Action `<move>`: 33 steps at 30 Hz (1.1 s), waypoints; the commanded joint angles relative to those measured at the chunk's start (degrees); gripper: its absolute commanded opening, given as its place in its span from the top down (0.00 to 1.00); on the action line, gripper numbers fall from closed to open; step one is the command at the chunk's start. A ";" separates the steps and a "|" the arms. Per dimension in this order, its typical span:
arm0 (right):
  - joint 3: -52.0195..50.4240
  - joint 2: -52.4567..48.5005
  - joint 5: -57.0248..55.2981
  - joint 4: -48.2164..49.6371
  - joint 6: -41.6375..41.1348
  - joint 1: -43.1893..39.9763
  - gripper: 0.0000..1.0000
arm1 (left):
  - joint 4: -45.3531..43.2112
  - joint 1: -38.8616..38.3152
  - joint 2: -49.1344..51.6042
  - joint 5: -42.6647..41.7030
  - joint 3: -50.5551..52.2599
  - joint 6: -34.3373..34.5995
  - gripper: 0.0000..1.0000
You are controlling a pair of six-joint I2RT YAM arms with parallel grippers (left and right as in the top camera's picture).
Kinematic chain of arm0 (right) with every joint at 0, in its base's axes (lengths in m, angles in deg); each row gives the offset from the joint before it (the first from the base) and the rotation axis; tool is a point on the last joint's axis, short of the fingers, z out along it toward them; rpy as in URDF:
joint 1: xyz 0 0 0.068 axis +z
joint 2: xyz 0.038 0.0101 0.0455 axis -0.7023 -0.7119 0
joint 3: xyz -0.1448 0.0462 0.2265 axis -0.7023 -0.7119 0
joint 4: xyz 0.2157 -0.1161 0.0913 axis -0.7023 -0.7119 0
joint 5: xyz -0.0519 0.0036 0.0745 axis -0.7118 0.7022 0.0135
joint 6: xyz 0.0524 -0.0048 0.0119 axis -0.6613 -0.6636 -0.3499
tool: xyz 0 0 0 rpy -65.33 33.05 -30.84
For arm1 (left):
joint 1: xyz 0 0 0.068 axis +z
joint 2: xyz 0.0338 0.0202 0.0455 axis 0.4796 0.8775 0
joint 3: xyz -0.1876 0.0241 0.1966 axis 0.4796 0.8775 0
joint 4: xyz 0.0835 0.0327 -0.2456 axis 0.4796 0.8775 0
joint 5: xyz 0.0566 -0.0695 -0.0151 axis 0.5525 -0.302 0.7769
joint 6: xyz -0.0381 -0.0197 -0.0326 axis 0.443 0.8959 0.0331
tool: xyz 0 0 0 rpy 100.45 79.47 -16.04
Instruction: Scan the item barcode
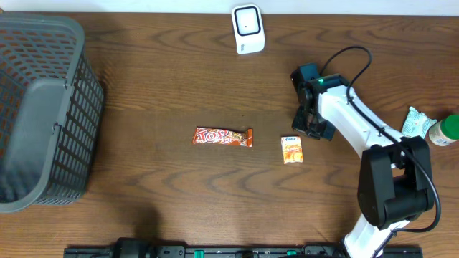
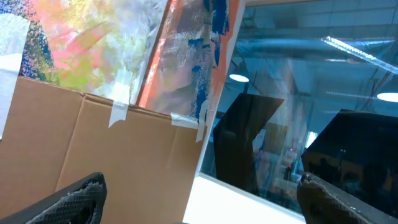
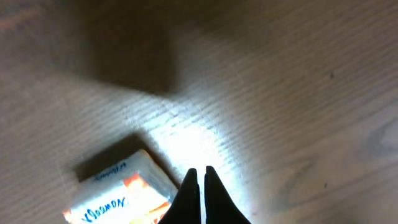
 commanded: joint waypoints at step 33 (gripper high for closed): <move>-11.72 0.55 17.81 17.66 24.48 6.01 0.99 | -0.20 0.28 -0.33 0.50 0.07 0.31 0.02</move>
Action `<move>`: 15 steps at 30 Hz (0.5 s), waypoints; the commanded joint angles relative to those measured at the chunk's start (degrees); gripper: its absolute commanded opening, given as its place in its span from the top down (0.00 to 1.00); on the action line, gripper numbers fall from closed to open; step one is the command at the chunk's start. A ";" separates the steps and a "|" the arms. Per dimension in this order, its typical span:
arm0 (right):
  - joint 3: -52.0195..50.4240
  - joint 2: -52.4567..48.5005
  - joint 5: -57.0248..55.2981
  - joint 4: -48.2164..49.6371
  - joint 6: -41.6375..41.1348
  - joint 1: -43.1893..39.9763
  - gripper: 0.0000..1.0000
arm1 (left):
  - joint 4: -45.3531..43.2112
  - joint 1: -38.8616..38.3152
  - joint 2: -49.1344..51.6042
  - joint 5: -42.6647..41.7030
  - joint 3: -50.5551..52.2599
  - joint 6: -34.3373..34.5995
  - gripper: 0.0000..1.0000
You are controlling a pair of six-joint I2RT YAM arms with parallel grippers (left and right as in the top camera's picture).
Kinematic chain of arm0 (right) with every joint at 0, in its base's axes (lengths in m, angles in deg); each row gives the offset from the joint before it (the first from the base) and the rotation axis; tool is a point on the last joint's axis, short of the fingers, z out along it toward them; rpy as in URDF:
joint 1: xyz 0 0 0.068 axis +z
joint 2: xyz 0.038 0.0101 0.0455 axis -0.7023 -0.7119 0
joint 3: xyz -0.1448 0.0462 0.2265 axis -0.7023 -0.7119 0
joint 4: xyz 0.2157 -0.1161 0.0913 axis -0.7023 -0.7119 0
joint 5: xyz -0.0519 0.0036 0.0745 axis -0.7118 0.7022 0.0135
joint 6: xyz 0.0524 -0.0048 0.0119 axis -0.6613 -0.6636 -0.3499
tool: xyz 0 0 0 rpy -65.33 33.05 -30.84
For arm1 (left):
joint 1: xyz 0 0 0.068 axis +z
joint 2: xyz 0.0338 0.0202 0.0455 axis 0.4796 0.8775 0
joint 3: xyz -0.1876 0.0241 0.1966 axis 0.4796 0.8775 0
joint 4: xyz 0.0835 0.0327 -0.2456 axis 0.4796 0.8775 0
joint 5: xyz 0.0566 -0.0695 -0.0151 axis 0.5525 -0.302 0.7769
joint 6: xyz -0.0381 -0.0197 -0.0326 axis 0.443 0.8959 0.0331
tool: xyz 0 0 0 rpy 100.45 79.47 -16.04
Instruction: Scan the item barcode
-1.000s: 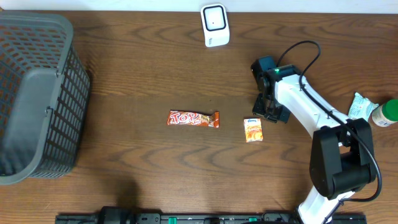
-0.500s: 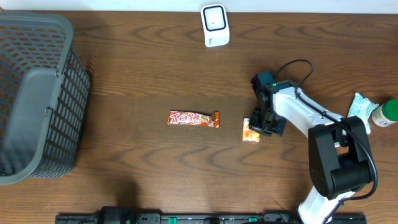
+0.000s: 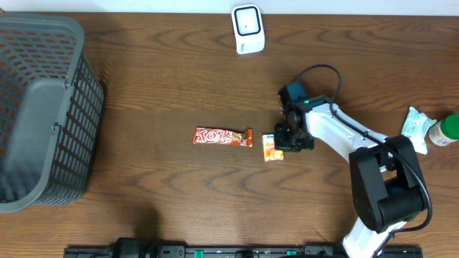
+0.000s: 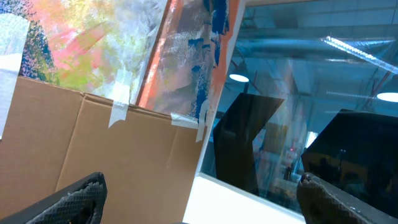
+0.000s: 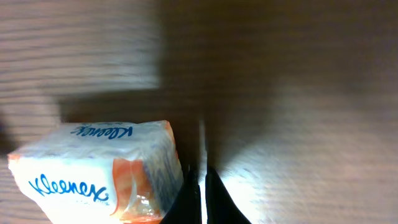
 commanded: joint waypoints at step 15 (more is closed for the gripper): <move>2.75 0.37 19.10 -2.69 32.02 2.03 0.99 | -0.22 0.28 -0.33 0.50 0.07 0.33 0.02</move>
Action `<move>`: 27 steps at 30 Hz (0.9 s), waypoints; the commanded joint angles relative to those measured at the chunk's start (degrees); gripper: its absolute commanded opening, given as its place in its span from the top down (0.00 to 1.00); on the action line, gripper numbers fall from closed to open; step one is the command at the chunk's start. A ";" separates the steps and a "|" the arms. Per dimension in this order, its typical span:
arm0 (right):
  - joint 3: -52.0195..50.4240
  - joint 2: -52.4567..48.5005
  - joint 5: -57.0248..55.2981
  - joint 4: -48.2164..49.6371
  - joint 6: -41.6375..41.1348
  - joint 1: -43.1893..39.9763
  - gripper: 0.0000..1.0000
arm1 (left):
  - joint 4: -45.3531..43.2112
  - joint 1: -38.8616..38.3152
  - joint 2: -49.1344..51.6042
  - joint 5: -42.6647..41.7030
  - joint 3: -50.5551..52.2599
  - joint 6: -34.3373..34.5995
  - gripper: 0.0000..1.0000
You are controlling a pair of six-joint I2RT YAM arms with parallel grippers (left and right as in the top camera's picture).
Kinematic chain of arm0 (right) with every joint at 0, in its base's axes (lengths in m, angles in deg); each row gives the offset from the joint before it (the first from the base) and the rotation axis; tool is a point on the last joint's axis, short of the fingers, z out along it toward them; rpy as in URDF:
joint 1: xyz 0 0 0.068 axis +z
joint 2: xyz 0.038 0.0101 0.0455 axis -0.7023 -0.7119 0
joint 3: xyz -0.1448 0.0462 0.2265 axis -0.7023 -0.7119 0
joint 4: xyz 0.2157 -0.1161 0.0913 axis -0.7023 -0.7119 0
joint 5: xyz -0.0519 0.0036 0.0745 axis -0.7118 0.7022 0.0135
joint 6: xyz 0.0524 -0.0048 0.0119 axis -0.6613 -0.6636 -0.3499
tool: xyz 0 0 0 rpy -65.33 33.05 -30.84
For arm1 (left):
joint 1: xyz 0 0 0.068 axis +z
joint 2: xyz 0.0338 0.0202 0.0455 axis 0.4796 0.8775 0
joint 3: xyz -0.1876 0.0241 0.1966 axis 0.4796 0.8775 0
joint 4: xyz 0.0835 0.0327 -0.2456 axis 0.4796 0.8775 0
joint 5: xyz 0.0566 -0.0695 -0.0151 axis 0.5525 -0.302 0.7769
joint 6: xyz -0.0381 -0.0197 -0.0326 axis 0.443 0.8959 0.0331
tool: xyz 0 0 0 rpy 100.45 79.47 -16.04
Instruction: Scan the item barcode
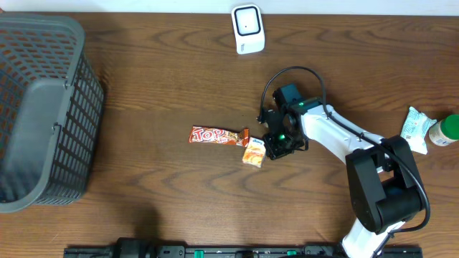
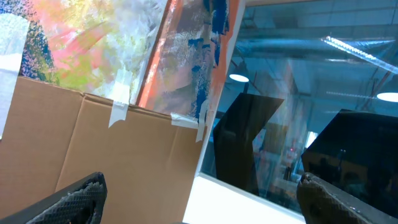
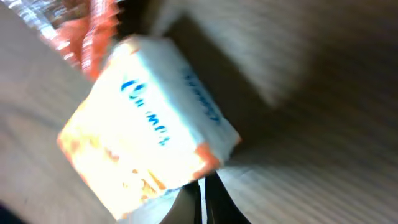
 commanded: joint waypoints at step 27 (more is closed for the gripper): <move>7.02 0.33 14.38 0.33 -3.32 5.60 0.99 | -0.22 0.28 -0.31 0.50 0.07 0.31 0.02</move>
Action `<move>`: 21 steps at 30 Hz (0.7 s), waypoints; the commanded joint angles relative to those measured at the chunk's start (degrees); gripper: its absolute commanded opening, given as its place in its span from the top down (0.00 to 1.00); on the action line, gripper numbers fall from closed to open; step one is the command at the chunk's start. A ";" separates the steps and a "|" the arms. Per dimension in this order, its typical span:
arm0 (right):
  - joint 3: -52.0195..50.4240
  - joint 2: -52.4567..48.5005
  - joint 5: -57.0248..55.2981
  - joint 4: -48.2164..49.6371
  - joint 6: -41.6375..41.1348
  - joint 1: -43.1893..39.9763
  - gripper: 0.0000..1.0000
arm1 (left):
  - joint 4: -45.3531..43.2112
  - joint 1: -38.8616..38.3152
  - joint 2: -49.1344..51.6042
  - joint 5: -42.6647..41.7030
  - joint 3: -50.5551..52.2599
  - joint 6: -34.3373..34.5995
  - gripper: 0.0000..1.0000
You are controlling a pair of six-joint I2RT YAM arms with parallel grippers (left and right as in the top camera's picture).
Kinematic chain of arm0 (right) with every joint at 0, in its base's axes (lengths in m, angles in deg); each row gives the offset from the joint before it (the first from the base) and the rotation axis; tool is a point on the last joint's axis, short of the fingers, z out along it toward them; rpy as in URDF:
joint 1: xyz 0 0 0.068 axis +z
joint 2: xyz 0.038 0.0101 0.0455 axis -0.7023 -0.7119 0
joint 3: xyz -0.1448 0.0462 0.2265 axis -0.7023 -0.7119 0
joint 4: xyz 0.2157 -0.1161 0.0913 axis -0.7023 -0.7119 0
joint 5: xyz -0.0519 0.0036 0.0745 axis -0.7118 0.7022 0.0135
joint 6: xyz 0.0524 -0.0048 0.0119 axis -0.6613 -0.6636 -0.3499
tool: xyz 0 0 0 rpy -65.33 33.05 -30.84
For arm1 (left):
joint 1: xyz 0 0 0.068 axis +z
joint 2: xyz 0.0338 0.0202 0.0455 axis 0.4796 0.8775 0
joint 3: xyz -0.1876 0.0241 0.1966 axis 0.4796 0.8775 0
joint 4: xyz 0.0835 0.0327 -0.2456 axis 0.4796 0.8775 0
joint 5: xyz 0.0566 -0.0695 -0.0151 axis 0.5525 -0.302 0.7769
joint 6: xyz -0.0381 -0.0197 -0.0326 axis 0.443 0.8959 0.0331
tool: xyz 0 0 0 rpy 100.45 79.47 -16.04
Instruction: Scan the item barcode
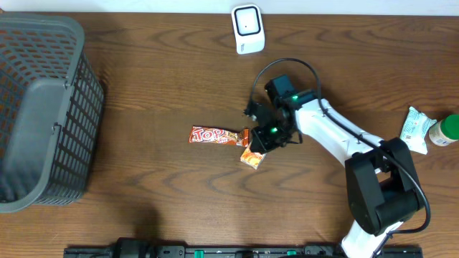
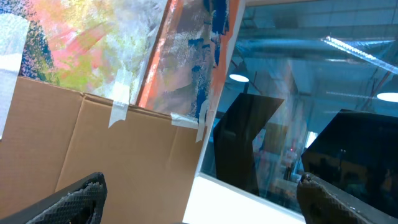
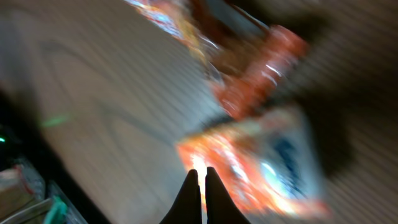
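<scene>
A small orange-and-white Kleenex tissue pack (image 1: 252,157) lies tilted at the right end of a red "Top" candy bar (image 1: 215,135). My right gripper (image 1: 264,136) is shut and empty, low over the table just above the pack. The right wrist view is blurred; its fingertips (image 3: 200,186) are pressed together over the tissue pack (image 3: 267,168), with the candy bar's end (image 3: 261,74) beyond. The white barcode scanner (image 1: 247,29) stands at the far edge. My left gripper (image 2: 199,211) is open, points up at the room and is absent from the overhead view.
A large grey basket (image 1: 43,115) fills the left side. A green-and-white packet (image 1: 414,120) and a green-capped bottle (image 1: 445,130) lie at the right edge. The right arm's cable (image 1: 287,68) loops above the wrist.
My right gripper has moved a little left, to the candy bar's right end, and its wrist has turned. The tissue pack has shifted slightly toward the near edge. The left gripper is unchanged.
The tissue pack first lay apart to the right of the candy bar, with my shut right gripper beside it. Then the pack lay further left, then against the bar's end, and the bar itself lay slightly further left. Now the gripper sits above both.
</scene>
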 commanded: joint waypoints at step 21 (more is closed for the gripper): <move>0.79 -4.35 -19.87 5.55 -16.55 10.45 0.99 | -0.22 0.28 -0.31 0.50 0.07 0.31 0.02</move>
